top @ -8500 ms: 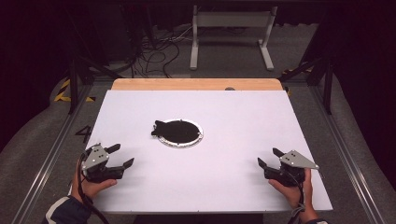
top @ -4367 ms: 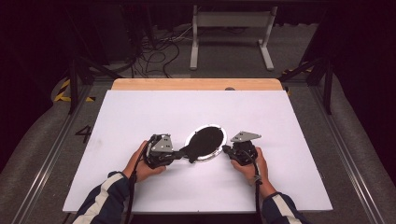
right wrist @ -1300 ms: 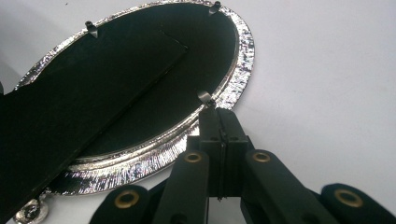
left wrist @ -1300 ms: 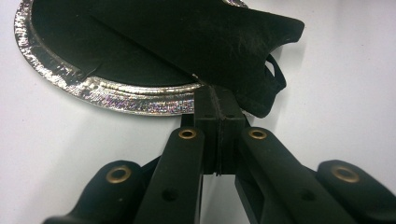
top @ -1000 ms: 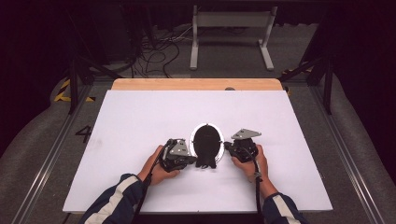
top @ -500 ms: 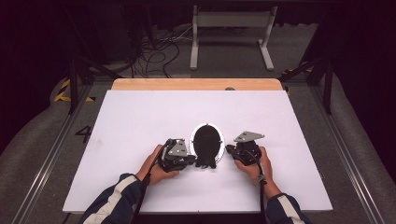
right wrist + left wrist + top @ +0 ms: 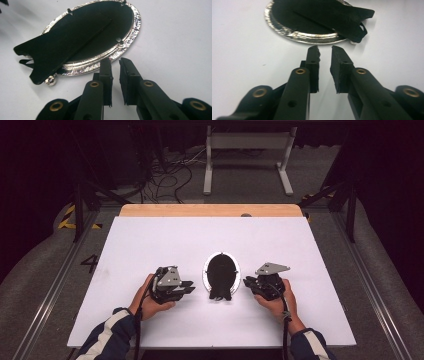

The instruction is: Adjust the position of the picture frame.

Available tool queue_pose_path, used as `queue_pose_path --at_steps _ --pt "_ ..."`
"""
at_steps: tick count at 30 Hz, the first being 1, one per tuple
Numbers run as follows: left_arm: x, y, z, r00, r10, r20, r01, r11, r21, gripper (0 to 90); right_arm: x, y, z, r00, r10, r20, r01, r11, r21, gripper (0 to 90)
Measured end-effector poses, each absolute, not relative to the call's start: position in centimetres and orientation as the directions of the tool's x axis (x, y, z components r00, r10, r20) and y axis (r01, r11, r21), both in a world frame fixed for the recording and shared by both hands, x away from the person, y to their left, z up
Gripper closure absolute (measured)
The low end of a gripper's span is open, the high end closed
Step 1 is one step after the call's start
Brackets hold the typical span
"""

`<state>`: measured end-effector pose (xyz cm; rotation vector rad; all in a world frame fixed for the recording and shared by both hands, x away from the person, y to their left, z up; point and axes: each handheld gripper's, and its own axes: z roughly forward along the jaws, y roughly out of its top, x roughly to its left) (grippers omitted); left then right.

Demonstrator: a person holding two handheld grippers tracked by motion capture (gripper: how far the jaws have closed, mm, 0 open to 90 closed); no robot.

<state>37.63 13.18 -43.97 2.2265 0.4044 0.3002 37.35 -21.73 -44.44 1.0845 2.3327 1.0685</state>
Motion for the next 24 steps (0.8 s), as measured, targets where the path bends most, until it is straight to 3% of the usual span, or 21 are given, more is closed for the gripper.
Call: queue_pose_path --at_steps 7,10,17,24 --pt "37.0 15.6 -43.6 0.887 0.448 0.112 0.19 -0.575 0.796 60.9 36.2 -22.2 -44.0 -0.668 0.744 -0.005 0.483 0.439 0.757 75.8" --pt "36.5 16.4 -43.7 0.866 0.483 0.129 0.204 -0.577 0.791 46.6 35.5 -22.6 -43.9 -0.683 0.73 -0.008 0.477 0.454 0.753 73.7" --pt "34.5 18.8 -44.2 0.834 0.53 0.154 0.233 -0.59 0.773 35.0 34.1 -23.6 -44.0 -0.694 0.72 -0.002 0.478 0.463 0.746 74.2" --pt "32.5 21.9 -44.9 0.803 0.583 0.121 0.289 -0.558 0.778 25.0 33.9 -23.8 -43.9 -0.697 0.717 0.006 0.48 0.46 0.747 73.3"
